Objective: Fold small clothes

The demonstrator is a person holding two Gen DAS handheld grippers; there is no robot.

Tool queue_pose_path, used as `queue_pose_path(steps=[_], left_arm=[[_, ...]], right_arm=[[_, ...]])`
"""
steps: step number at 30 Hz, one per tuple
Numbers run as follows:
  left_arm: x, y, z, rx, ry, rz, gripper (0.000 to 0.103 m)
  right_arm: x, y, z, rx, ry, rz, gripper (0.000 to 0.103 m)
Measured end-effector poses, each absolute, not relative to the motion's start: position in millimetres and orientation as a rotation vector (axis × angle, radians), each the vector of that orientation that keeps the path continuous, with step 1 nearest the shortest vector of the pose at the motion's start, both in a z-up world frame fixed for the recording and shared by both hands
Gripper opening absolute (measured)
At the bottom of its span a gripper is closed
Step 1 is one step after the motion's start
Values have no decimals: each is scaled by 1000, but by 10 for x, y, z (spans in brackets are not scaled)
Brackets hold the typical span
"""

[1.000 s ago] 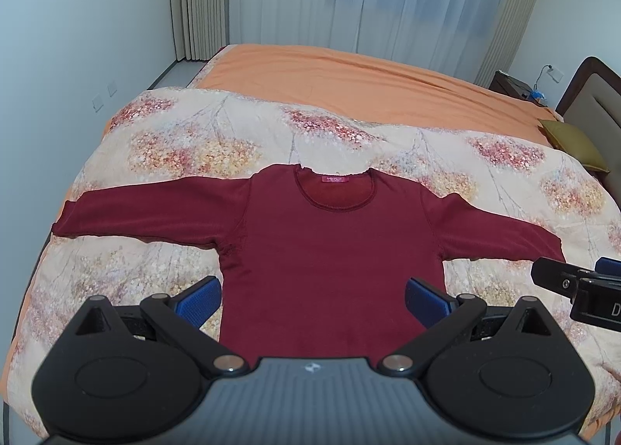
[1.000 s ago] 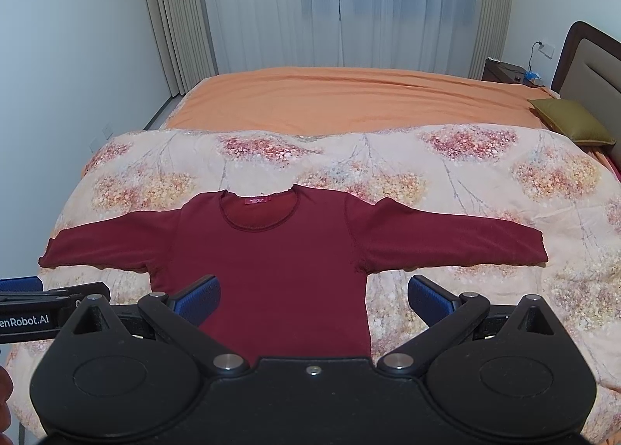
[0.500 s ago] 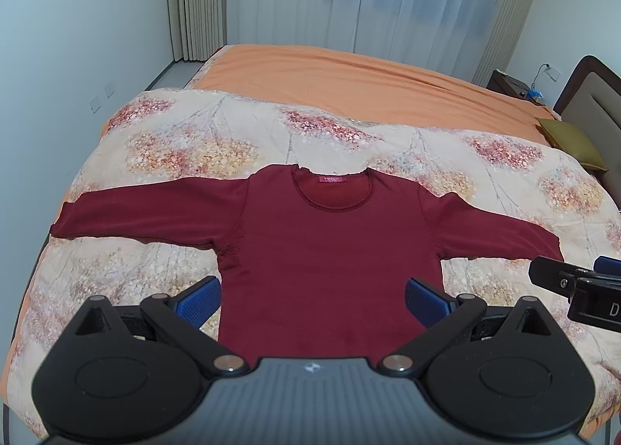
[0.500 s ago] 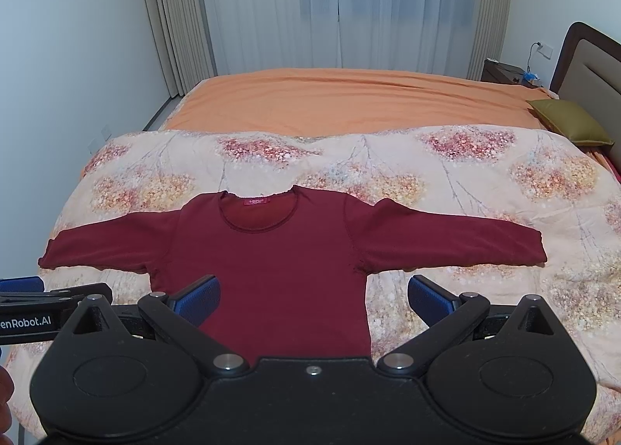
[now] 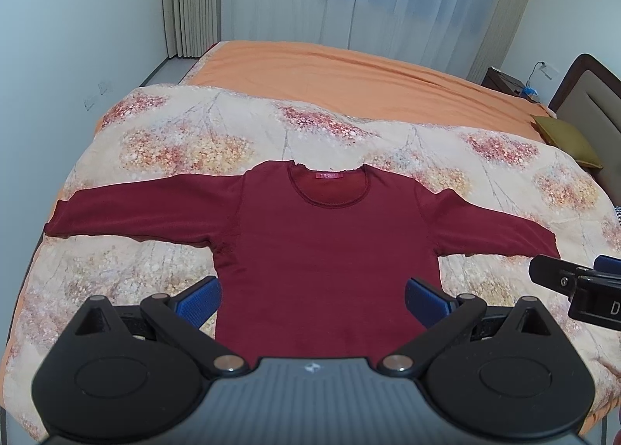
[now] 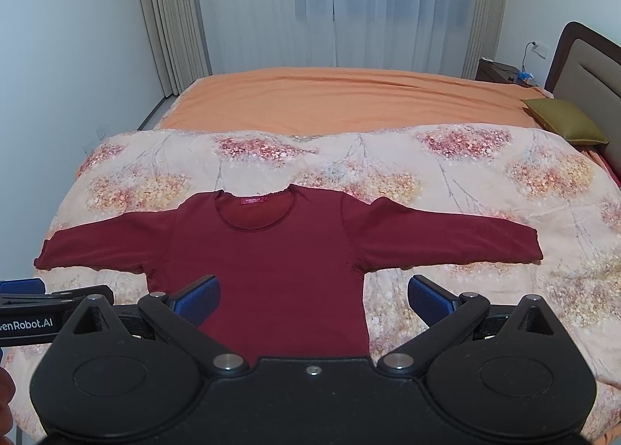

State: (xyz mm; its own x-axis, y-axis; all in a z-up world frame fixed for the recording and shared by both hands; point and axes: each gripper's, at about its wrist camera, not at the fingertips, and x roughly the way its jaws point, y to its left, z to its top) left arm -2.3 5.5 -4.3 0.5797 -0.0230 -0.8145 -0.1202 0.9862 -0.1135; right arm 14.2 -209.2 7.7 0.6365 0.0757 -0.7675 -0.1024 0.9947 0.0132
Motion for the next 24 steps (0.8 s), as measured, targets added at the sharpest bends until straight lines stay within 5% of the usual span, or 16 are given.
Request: queue_pose_path(steps=[24], left_arm=[[141, 115, -579, -295, 993, -382, 103]], right_arm=[[-342, -2257, -117, 266, 899, 45, 103]])
